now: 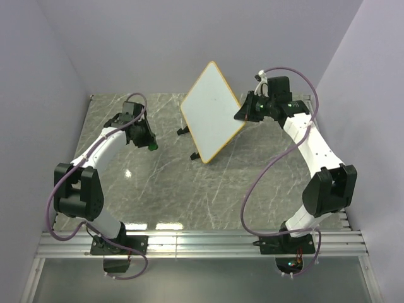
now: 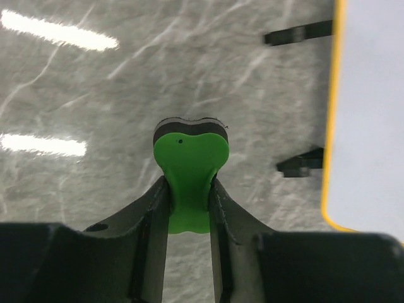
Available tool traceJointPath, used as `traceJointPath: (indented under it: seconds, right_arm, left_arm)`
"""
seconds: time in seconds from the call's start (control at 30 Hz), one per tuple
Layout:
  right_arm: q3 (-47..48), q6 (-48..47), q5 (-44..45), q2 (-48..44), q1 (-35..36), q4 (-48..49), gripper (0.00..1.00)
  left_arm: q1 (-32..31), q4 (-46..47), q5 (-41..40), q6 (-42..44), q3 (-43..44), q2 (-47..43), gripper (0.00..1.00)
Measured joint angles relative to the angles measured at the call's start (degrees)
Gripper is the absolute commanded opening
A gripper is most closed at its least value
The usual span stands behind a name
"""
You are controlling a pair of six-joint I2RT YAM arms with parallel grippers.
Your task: Erase the whiteboard
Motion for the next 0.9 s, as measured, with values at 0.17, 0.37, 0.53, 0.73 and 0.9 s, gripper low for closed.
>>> traceJointPath:
  seconds: [0.17,0.37,0.53,0.73,0.9]
  right_arm:
    - [-8.76,-0.55,-0.7,-4.15,-0.09,7.3,0.0]
    - [-16.96,-0.33,-1.44,-7.56,-0.59,14.86,0.0]
    - [-22.8,-0.28,-1.6,-10.51,-0.68,19.56,0.0]
    - [-30.58,-0.61,-1.36,-17.38,-0.68,22.64,0.0]
    - [-35.71,-3.04,-1.01,-23.71,0.09,22.86,0.0]
  left_arm:
    - [1.11,0.07,-2.86,-0.02,-5.16,-0.02,0.0]
    - [1.42,0.28,-6.99,-0.44,-7.45,-0.5,0.0]
    - [1.62,1.07,-10.25,-2.25,-7.76,-1.14,0.0]
    - [1.73,0.81,-14.78,-3.74,-7.91,-1.14,0.0]
    - [1.84,-0.31,-18.08,-4.55,-7.85,-0.96,0.0]
